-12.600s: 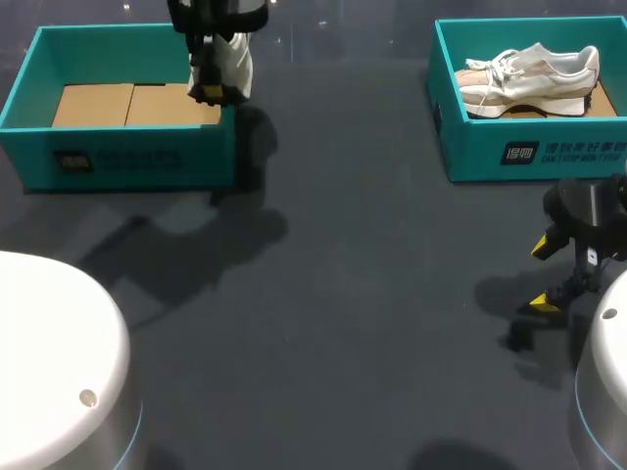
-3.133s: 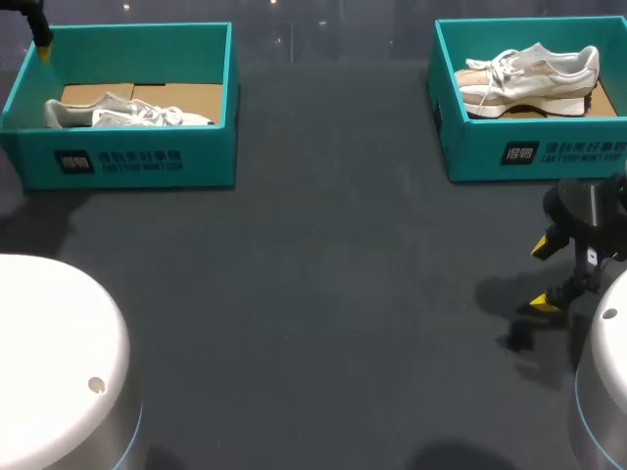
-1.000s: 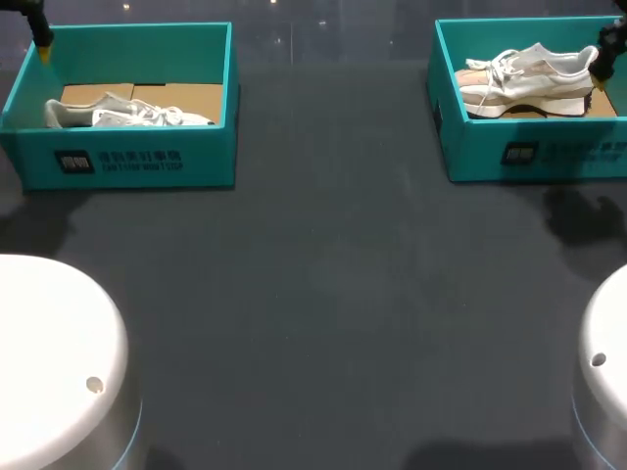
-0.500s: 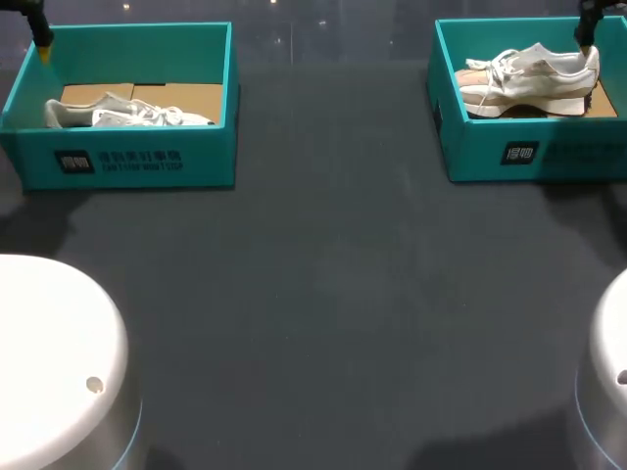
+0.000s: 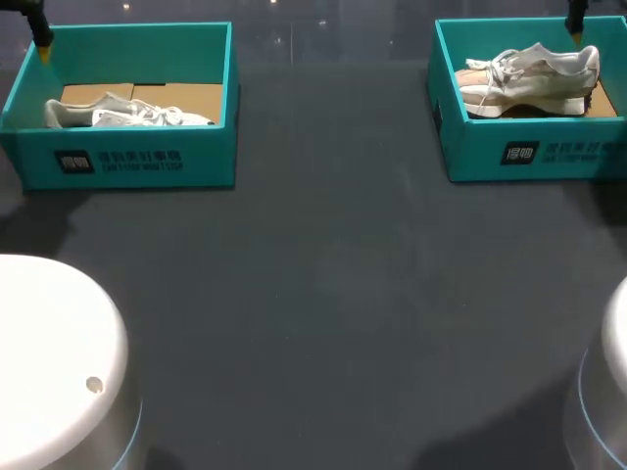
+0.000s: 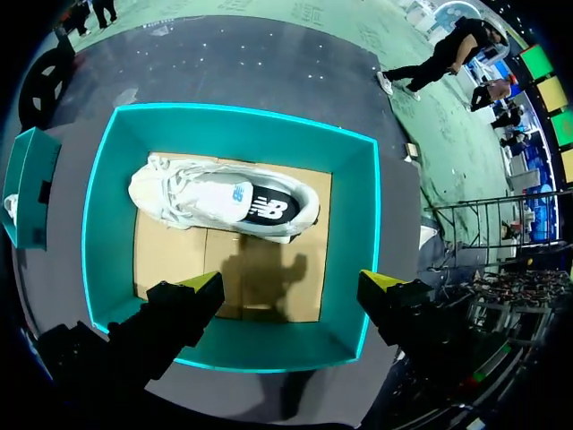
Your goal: Take the shoe out of the shoebox, open the shoe tongue, remove and reinsert the insole, then place the shoe into the shoebox
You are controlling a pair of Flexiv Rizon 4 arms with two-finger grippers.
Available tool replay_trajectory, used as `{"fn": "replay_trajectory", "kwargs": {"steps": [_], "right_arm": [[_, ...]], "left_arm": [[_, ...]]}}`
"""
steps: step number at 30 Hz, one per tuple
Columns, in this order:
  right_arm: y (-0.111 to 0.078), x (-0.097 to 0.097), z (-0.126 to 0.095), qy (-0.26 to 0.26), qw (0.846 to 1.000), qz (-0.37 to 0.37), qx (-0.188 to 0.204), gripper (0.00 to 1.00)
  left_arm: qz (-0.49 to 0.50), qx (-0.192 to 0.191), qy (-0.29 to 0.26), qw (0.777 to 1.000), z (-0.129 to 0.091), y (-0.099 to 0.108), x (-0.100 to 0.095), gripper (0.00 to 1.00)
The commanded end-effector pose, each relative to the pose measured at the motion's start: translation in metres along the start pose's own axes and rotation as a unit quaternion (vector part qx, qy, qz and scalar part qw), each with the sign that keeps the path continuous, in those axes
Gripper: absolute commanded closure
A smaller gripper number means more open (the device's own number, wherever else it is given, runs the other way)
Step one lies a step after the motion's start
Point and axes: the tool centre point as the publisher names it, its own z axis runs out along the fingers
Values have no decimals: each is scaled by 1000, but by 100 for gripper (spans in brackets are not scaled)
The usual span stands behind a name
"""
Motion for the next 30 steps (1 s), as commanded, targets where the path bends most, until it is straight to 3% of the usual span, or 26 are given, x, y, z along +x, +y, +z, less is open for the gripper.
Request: {"fn": "replay_trajectory", "kwargs": {"steps": [1, 18, 30], "right_arm": [[28, -5, 19, -4, 999, 8, 53, 0], [49, -8, 72, -26, 994, 81, 68, 0], [51, -21, 99, -14, 992, 105, 74, 0]], "left_arm": [[1, 0, 0, 1000, 0, 0, 0, 0], [1, 0, 0, 1000, 0, 0, 0, 0], [1, 0, 0, 1000, 0, 0, 0, 0]]}}
